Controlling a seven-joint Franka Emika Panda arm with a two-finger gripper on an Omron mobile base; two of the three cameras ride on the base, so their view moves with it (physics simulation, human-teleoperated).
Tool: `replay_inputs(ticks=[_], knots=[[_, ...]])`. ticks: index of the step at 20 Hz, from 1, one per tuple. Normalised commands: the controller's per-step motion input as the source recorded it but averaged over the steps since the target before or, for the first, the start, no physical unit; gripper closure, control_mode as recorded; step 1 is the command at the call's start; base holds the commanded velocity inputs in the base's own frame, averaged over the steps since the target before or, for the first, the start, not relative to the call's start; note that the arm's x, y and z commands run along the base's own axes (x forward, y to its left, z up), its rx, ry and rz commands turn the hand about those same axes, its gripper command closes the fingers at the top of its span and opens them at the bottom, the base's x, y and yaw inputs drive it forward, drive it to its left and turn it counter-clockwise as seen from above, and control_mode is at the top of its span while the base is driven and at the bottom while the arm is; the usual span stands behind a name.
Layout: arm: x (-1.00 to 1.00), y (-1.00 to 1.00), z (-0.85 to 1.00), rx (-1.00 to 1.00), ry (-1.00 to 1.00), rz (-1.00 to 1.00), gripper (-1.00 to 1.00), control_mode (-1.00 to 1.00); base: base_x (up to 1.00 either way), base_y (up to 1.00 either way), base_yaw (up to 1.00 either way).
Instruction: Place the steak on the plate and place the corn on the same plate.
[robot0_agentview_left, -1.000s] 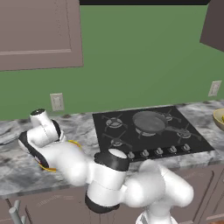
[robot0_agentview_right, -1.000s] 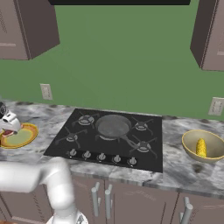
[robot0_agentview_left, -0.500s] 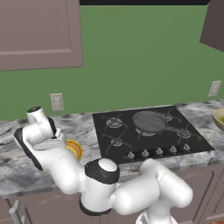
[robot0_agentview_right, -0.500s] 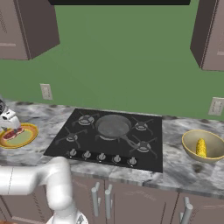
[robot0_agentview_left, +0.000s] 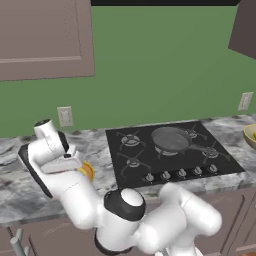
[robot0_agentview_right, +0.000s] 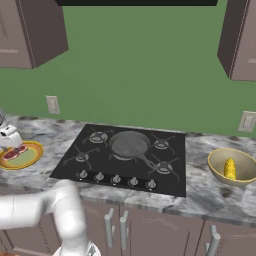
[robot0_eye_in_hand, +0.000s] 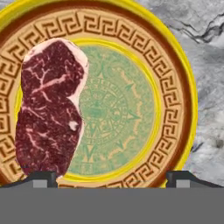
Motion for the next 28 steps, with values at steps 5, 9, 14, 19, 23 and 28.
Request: replay_inputs(ticks=[5,9,14,19,23,28], knots=[[-0.14,-1.0,0.31,0.0,-0.16,0.03,-1.0,-1.0,0.0,0.0,0.0],[-0.19,-1.0,0.79,0.07,-0.06,0.13,-1.0,-1.0,0.0,0.0,0.0],[-0.03,-1.0,0.61,0.06,-0.01,0.15,-1.0,-1.0,0.0,0.0,0.0],[-0.03,-1.0,0.44,0.02,0.0,0.0,-1.0,-1.0,0.0,0.0,0.0],[-0.08,-1.0,0.16,0.0,0.0,-0.05,-1.0,-1.0,0.0,0.0,0.0],[0.0,-1.0,0.0,-0.01,0.02,-0.09,-1.0,-1.0,0.0,0.0,0.0]])
